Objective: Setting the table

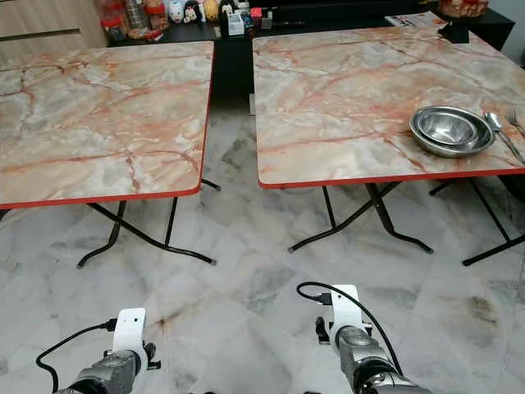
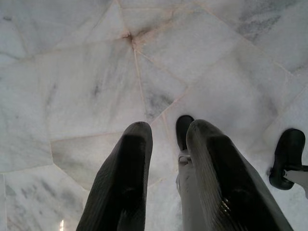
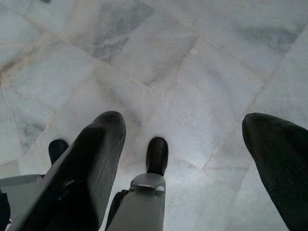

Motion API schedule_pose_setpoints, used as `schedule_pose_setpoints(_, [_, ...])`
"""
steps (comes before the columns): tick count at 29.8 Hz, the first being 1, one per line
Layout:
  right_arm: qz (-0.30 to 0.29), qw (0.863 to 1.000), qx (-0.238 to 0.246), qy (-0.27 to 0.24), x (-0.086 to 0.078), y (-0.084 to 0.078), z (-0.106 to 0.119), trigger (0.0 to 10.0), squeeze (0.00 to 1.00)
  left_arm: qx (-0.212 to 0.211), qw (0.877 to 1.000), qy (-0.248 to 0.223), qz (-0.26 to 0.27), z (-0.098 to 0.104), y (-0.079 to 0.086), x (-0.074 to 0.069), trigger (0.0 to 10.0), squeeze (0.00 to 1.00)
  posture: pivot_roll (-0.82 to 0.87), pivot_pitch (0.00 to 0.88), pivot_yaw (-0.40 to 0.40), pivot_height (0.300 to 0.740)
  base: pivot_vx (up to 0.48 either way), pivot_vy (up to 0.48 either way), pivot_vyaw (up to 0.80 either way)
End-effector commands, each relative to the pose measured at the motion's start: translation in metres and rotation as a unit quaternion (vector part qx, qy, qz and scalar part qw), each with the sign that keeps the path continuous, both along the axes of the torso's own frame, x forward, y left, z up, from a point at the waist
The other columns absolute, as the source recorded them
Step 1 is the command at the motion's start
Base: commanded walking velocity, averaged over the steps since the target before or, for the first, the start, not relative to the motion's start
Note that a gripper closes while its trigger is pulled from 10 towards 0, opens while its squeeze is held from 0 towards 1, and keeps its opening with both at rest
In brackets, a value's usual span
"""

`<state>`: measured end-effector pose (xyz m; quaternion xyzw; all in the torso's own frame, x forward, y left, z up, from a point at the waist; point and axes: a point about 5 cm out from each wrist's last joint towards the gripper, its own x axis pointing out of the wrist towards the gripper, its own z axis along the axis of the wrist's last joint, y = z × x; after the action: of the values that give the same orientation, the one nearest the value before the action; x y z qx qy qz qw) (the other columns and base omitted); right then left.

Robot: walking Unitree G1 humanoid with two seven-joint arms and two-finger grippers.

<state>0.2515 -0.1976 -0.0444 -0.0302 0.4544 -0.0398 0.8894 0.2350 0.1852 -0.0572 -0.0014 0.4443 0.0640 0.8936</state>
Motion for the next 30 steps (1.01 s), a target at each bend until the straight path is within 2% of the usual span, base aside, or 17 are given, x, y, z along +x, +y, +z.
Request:
schedule_pose_setpoints(1, [0.008, 1.0, -0.001, 0.007, 0.0, 0.003, -0.001, 10.0, 0.0, 0.005, 1.0, 0.003, -0.004, -0.001, 0.005, -0.003, 10.0, 0.0, -0.07, 0.054, 0.064, 0.74, 0.0, 0.0, 0.0])
schedule_pose_setpoints(9, [0.006, 0.998, -0.019, 0.06, -0.017, -0.003, -0.011, 10.0, 0.0, 0.007, 1.0, 0.006, -0.007, -0.001, 0.006, -0.003, 10.0, 0.0, -0.1, 0.027, 0.065, 0.74, 0.0, 0.0, 0.0])
schedule_pose_setpoints(22, [0.02, 0.999, -0.004, 0.043, -0.017, 0.002, -0.012, 10.0, 0.0, 0.012, 1.0, 0.012, -0.015, -0.002, 0.006, -0.005, 10.0, 0.0, -0.09, 0.019, 0.062, 0.74, 0.0, 0.0, 0.0])
schedule_pose_setpoints(30, [0.019, 1.0, 0.001, 0.017, -0.008, 0.003, -0.006, 10.0, 0.0, 0.016, 1.0, 0.011, -0.016, -0.001, 0.008, -0.004, 10.0, 0.0, -0.08, 0.06, 0.071, 0.74, 0.0, 0.316, 0.0])
